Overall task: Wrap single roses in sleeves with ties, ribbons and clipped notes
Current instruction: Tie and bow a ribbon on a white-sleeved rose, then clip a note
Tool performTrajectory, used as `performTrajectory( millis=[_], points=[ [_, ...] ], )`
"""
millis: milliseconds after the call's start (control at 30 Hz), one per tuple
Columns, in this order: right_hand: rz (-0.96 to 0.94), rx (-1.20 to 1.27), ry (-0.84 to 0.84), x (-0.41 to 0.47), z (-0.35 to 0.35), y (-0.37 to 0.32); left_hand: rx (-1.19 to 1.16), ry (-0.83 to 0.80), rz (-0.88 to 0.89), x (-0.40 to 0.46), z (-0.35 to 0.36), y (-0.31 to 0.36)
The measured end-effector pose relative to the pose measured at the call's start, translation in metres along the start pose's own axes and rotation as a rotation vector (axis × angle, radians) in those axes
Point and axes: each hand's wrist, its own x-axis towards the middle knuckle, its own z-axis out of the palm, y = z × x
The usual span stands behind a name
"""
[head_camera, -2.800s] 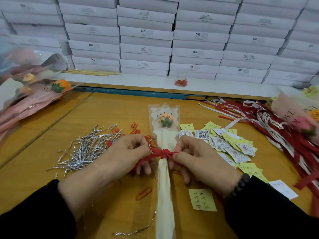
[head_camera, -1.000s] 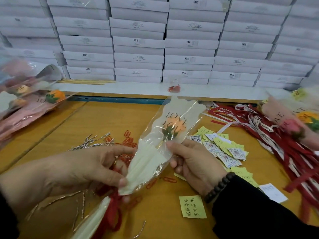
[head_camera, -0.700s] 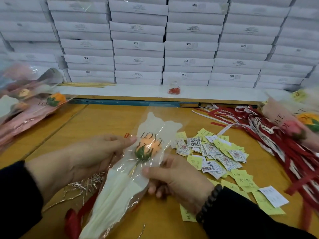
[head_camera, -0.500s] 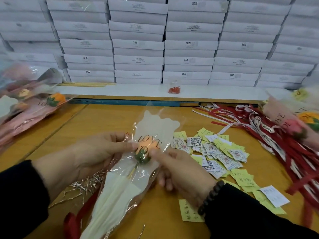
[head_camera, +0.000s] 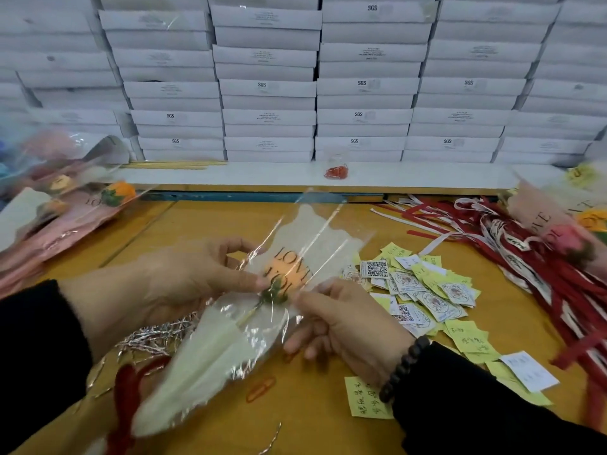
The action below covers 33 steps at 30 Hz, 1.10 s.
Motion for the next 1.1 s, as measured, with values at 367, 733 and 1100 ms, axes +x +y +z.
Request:
performTrajectory(
  millis=[367,733,1100],
  points=[
    [-0.006,-0.331,-0.018,-0.001,0.004,0.011,0.223,0.105,-0.061,0.002,0.005,-0.007],
    [-0.073,-0.292,0.136,-0.003,-0.005,-0.002,-0.215,0.237,0.055,0.024,0.005,-0.025],
    [-0.155,-1.283,0.385,-0.001,-0.080,-0.034,-0.201,0.295,0.165,0.023,0.022,-0.035]
  ],
)
